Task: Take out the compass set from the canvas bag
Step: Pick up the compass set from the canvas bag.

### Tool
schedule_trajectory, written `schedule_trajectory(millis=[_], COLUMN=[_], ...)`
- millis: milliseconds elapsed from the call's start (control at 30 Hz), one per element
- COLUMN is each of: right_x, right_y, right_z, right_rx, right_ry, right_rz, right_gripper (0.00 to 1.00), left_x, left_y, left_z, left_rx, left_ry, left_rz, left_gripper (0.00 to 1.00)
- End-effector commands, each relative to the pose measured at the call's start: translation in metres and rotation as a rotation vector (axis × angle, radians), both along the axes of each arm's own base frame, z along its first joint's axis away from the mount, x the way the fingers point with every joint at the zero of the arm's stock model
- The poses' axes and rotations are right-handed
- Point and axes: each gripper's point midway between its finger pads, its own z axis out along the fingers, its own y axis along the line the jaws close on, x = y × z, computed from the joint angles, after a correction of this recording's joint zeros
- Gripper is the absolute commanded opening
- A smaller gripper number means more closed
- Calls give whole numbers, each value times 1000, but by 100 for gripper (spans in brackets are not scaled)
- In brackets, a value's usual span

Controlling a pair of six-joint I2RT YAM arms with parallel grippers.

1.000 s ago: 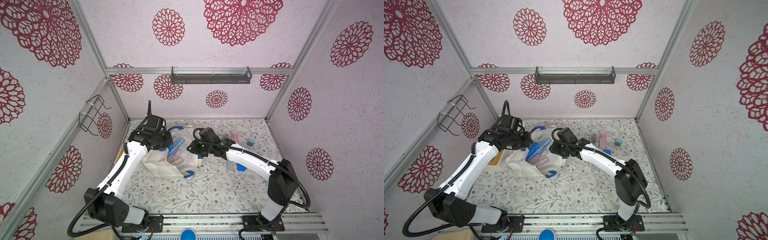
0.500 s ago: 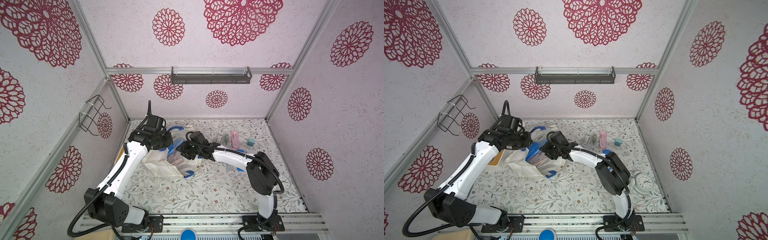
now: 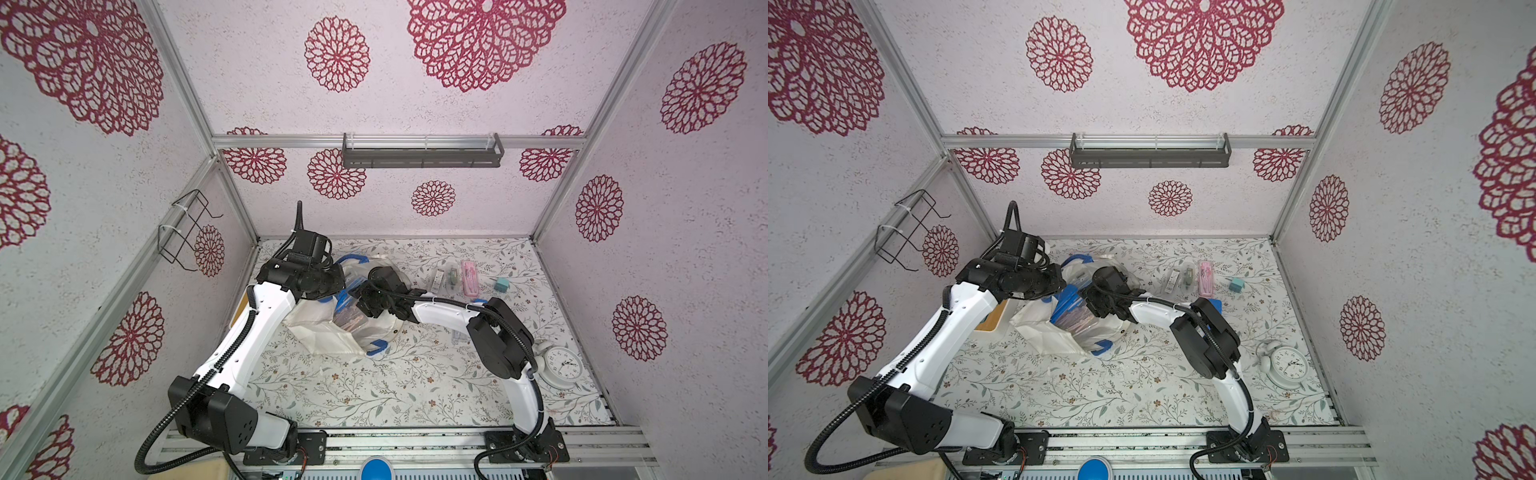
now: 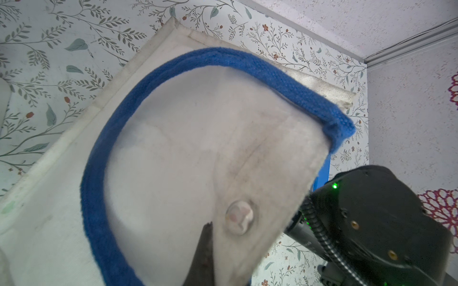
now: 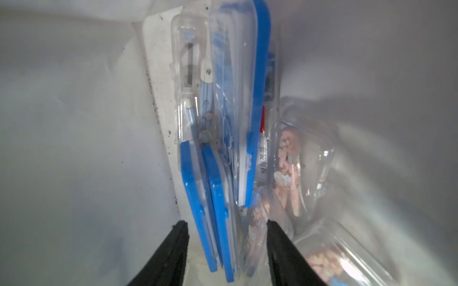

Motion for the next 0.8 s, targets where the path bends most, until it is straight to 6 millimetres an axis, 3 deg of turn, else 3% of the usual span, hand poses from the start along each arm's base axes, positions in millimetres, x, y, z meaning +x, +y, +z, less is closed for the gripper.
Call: schedule_trajectory(millis=[0,300,533,767], right_x=[25,42,56,68], right_y=[0,3,9,14], right_z=[15,-7,-13,-16], right_rx=[51,38,36,66], right_ry=[-37,-18,-29,-46], right_rz=[-82,-129,-137,-148], right_gripper=[51,50,51,39], left_x=[-2,-4,-5,-7], left_y=[-6,-8,-8,-9], left_z=[20,22,19,18], left_rx=[-32,-41,-46,-50], left_ry=[-52,-53,-43,-41], left_rz=[-29,-38,-39,-42], left_gripper=[0,0,0,0])
